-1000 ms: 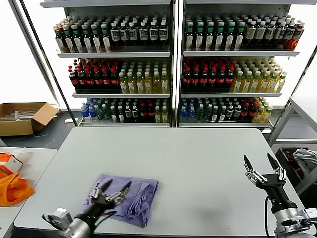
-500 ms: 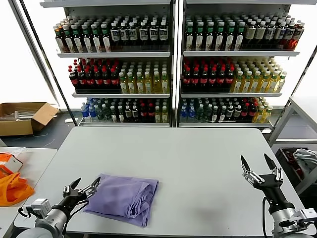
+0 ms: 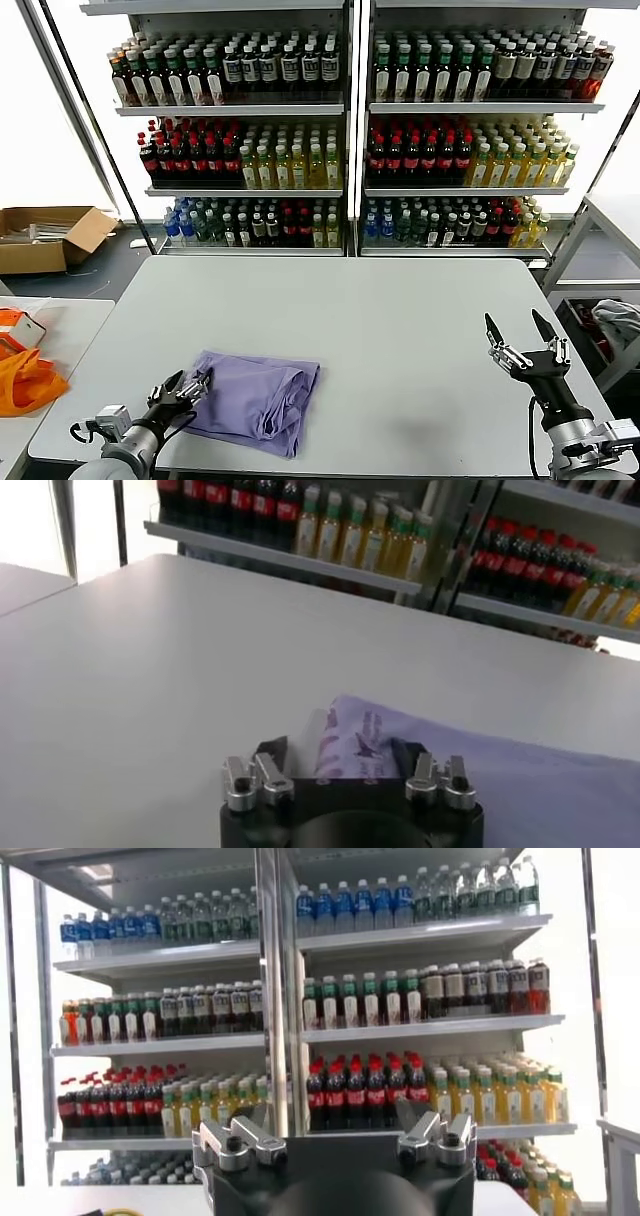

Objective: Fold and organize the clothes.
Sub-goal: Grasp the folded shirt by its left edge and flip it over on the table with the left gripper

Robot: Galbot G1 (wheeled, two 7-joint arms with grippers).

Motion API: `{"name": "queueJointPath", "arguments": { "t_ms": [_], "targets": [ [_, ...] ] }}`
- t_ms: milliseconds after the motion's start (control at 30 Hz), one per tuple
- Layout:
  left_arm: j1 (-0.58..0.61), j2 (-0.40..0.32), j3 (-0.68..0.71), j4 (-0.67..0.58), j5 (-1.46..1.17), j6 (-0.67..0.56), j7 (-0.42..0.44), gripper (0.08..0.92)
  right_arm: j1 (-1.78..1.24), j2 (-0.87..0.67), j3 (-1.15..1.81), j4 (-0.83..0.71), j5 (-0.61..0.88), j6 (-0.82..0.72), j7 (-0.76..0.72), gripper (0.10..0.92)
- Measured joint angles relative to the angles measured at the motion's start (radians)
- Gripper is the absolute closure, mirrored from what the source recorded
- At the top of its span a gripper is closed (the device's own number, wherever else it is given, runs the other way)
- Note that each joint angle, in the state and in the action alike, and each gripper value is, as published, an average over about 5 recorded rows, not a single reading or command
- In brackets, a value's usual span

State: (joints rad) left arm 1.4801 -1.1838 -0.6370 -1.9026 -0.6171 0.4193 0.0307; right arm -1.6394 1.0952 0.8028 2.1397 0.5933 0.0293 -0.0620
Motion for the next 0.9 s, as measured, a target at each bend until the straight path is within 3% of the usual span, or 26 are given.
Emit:
{"name": "queueJointPath", "arguments": {
  "t_ms": [533, 667, 900],
  "targets": [
    [0.016, -0.044, -0.027, 0.024, 0.051, -0.084, -0.015, 0.812, 0.021, -0.003, -0.013, -0.002, -0.002, -0.013, 0.001, 0.203],
    [0.032, -0.017, -0.123, 0.028, 0.023, -0.093, -0.005, 0.870, 0.025, -0.008, -0.016, 0.001, -0.002, -0.015, 0.001, 0.203],
    [0.078, 0.099, -0.345, 0.051, -0.026, -0.097, 0.045, 0.872, 0.033, -0.001, -0.033, 0.006, -0.004, -0.015, 0.001, 0.203]
  ]
}}
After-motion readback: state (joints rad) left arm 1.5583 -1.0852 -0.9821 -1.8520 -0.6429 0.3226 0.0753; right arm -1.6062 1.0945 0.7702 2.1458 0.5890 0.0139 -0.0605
